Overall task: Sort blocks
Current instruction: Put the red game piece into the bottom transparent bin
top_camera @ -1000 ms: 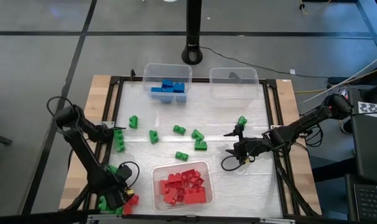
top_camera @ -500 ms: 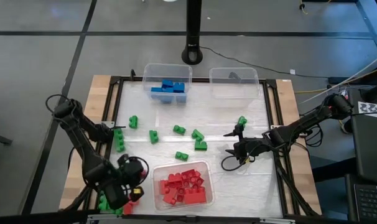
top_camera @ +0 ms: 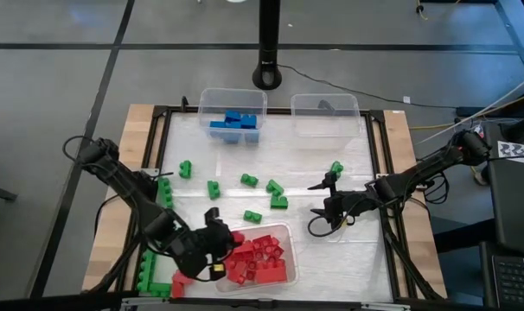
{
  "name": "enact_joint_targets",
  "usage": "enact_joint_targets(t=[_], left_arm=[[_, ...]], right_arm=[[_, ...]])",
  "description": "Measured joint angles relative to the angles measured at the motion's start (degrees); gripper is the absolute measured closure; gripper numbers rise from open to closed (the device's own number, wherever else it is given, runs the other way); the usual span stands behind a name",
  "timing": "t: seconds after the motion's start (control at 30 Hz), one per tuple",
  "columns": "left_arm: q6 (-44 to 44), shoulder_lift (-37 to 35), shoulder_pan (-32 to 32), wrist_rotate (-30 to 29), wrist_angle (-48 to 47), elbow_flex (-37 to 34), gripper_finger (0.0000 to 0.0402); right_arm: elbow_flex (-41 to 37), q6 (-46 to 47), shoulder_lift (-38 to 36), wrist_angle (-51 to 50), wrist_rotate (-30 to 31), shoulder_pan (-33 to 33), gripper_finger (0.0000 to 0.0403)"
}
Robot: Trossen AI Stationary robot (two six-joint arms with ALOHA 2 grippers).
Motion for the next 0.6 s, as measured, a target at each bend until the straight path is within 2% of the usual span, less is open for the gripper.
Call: enact_joint_targets(t=[0.2, 0.47, 0.6], left_arm=[[0.6, 0.1, 2.3, 1.0, 0.6, 0.0, 0.0347], [1.8, 0.8, 4.5, 7.8, 1.9, 0.0, 0.0252], [2.8, 0.2, 3.6, 9.4, 1.4, 2.0, 0.0229]], right_arm=[[0.1, 0.0, 0.0, -0.1, 0.0, 0.0, 0.0052], [0.1, 0.1, 0.5, 0.0, -0.5, 0.0, 0.0052], [0.2, 0.2, 2.0, 0.0, -0.5, 0.0, 0.0052]])
